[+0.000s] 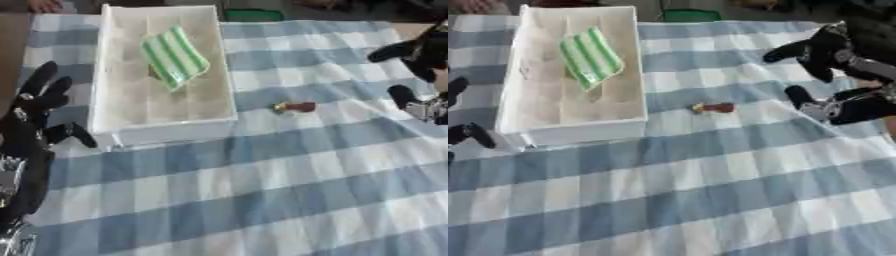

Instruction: Pick up objects on the table and place them in the box.

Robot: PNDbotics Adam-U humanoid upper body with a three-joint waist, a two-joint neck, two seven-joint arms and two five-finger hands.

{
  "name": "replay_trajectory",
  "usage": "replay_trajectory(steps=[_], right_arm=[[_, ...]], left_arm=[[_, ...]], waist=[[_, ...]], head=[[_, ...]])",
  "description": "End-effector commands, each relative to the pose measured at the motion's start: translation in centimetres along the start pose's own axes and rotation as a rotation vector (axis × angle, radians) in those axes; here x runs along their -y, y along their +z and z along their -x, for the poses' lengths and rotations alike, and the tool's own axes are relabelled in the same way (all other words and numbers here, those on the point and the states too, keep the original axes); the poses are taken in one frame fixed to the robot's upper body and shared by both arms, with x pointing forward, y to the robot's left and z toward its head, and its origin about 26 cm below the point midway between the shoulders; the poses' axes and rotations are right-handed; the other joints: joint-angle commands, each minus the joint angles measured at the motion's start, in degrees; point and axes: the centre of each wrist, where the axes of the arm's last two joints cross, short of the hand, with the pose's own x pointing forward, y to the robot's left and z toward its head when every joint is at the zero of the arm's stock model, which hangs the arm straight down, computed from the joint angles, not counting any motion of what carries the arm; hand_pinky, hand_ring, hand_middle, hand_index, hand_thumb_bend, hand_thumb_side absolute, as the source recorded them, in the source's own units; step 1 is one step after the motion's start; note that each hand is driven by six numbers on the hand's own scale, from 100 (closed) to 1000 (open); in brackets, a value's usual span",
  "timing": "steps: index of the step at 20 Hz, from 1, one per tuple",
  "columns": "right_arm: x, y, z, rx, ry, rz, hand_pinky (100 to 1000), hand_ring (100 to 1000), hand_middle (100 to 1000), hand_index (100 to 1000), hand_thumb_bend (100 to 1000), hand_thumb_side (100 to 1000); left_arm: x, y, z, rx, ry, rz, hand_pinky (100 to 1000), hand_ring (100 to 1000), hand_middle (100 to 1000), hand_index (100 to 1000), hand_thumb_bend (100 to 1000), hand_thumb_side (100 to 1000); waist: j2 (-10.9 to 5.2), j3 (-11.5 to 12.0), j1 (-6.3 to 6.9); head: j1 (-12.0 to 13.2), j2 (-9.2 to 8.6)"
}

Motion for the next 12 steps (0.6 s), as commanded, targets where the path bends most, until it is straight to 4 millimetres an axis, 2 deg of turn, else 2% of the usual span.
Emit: replay_trajectory(steps=[1, 6, 8, 9, 10, 12], right_arm=[[1.4, 0.0, 0.8, -0.006, 0.015, -0.017, 100, 245, 215, 902, 100, 220], [1.7, -0.7, 2.5, -0.008, 0.0, -0.048, 100, 246, 215, 901, 100, 233], [1.9, -1.2, 3.3, -0.011, 0.004, -0.078, 100, 252, 219, 887, 100, 285], [1.9, -1.5, 3.8, -0.013, 0.008, -0.097, 113, 255, 219, 861, 100, 205], [1.9, -1.7, 4.4, -0.019, 0.019, -0.127, 124, 259, 225, 860, 100, 334], [1.4, -2.0, 5.5, -0.033, 0.035, -0.18, 133, 261, 227, 852, 100, 395]], left_arm=[[-0.6, -0.2, -0.6, 0.028, -0.024, 0.018, 464, 1000, 992, 791, 191, 743], [-0.8, -0.1, -0.7, 0.038, -0.024, 0.025, 465, 1000, 990, 792, 187, 738], [-0.8, -0.1, -0.7, 0.037, -0.019, 0.029, 465, 1000, 991, 792, 188, 738], [-0.7, -0.1, -0.7, 0.036, -0.017, 0.03, 465, 1000, 991, 792, 190, 738], [-0.7, -0.2, -0.7, 0.035, -0.013, 0.032, 465, 1000, 991, 792, 190, 738], [-0.6, -0.2, -0.7, 0.034, -0.007, 0.035, 465, 1000, 991, 792, 190, 738]], waist=[[-1.54, 0.04, 0.1], [-1.85, 0.64, -0.01], [-2.04, 1.1, -0.14], [-2.12, 1.23, -0.18], [-2.24, 1.52, -0.27], [-2.38, 1.89, -0.35]], head=[[-0.38, -0.4], [-0.86, -0.57], [-1.37, -0.61], [-1.51, -0.62], [-1.79, -0.55], [-1.99, -0.5]])
